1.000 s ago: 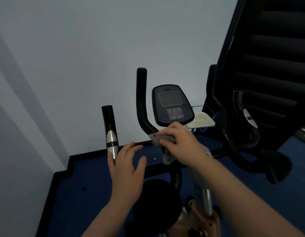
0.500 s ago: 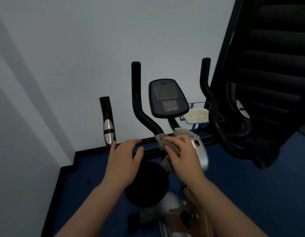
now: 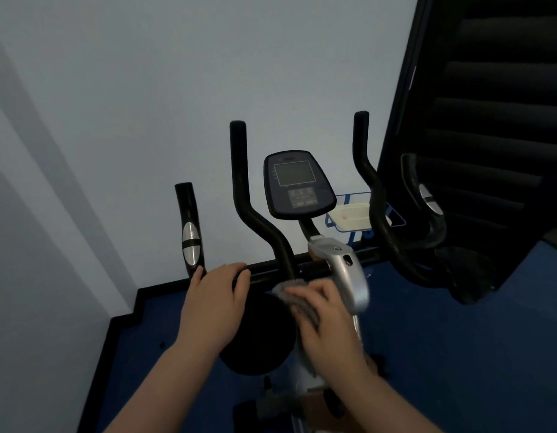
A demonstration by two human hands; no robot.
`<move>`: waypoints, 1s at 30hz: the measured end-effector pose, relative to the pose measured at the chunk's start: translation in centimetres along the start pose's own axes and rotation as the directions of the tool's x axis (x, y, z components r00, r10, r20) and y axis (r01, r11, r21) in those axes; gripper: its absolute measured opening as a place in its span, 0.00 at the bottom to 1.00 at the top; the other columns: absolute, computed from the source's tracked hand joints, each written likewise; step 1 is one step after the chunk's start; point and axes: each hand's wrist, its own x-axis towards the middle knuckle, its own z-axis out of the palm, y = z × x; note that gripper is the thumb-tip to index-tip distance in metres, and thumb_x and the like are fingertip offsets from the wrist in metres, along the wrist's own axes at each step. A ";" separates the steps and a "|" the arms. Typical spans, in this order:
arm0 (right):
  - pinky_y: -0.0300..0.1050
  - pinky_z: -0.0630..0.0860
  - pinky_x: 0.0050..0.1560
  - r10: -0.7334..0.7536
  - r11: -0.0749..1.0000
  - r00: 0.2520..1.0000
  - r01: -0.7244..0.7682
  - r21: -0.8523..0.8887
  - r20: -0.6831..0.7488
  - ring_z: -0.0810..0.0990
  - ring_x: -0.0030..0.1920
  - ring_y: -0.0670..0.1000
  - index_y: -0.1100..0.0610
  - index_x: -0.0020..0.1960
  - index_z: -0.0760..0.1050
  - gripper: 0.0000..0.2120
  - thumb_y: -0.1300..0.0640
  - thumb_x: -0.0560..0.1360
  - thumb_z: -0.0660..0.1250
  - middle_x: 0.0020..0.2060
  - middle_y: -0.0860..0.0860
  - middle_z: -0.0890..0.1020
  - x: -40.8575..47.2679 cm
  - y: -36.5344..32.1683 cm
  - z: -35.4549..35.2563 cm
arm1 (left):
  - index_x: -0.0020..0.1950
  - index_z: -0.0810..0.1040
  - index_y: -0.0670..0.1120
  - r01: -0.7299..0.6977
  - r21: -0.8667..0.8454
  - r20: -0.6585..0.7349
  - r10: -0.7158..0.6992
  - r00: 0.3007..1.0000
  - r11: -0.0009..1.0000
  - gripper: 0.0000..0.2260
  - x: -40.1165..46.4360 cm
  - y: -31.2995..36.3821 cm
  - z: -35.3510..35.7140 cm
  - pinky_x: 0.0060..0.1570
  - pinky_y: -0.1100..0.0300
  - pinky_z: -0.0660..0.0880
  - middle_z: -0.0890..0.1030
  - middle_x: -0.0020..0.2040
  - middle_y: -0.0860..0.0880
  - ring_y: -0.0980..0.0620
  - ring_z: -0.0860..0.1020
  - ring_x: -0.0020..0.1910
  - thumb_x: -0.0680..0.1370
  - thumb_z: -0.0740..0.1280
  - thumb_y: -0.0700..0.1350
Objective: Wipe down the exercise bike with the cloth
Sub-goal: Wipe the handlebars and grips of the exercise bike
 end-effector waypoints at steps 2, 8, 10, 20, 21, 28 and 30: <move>0.27 0.71 0.51 -0.007 1.000 0.999 0.007 -0.001 0.052 0.74 0.52 0.37 0.46 0.59 0.79 0.14 0.59 0.76 0.68 0.49 0.37 0.70 -0.7 0.2 -1.0 | 0.65 0.77 0.50 -0.006 0.015 -0.029 0.007 1.000 1.000 0.16 0.0 0.2 0.0 0.75 0.53 0.53 0.81 0.57 0.54 0.56 0.76 0.59 0.82 0.54 0.52; 0.41 0.74 0.45 0.030 0.964 0.991 -0.064 -0.258 -0.133 0.73 0.50 0.43 0.45 0.63 0.76 0.13 0.54 0.79 0.64 0.55 0.42 0.69 6.0 0.0 -2.3 | 0.64 0.77 0.52 0.100 -0.045 -0.036 -0.101 0.994 0.994 0.16 -0.3 0.4 0.0 0.72 0.52 0.58 0.81 0.57 0.52 0.48 0.71 0.66 0.82 0.55 0.53; 0.47 0.75 0.47 0.112 0.933 0.992 -0.124 -0.337 -0.054 0.74 0.51 0.46 0.48 0.65 0.74 0.14 0.53 0.81 0.59 0.59 0.45 0.69 6.7 0.0 -0.9 | 0.64 0.77 0.53 0.192 -0.160 0.013 -0.193 0.981 0.968 0.16 -0.3 0.0 0.0 0.71 0.53 0.58 0.80 0.59 0.53 0.46 0.64 0.72 0.83 0.55 0.54; 0.48 0.74 0.49 0.172 0.879 0.984 -0.171 -0.445 -0.039 0.77 0.52 0.53 0.53 0.62 0.76 0.12 0.55 0.81 0.59 0.61 0.48 0.71 7.4 0.3 -0.7 | 0.59 0.80 0.52 0.118 -0.151 -0.025 -0.123 0.992 0.981 0.15 -0.3 -0.4 0.2 0.70 0.62 0.53 0.80 0.49 0.59 0.55 0.69 0.61 0.82 0.55 0.54; 0.47 0.73 0.51 0.194 0.901 0.981 -0.189 -0.391 -0.026 0.77 0.53 0.53 0.53 0.63 0.76 0.13 0.55 0.81 0.59 0.62 0.48 0.71 7.2 0.3 -0.4 | 0.58 0.80 0.53 0.126 -0.164 -0.018 -0.131 0.991 0.978 0.15 -0.4 -0.4 0.2 0.70 0.63 0.52 0.77 0.47 0.61 0.55 0.68 0.61 0.82 0.56 0.54; 0.44 0.70 0.47 0.198 0.867 0.978 -0.144 -0.478 0.065 0.76 0.50 0.50 0.52 0.61 0.77 0.12 0.54 0.81 0.59 0.57 0.48 0.73 8.7 0.7 -2.7 | 0.61 0.79 0.54 0.181 -0.186 0.043 -0.176 0.983 0.966 0.16 -0.3 -0.5 0.3 0.72 0.58 0.53 0.80 0.54 0.59 0.48 0.63 0.72 0.82 0.55 0.56; 0.44 0.68 0.46 0.189 0.876 0.982 -0.161 -0.455 0.016 0.77 0.51 0.53 0.54 0.61 0.77 0.13 0.55 0.81 0.58 0.58 0.49 0.74 8.6 0.0 -1.1 | 0.63 0.78 0.54 0.200 -0.208 0.052 -0.194 0.980 0.957 0.17 -0.4 -0.6 0.3 0.72 0.56 0.54 0.78 0.58 0.59 0.48 0.61 0.73 0.82 0.55 0.56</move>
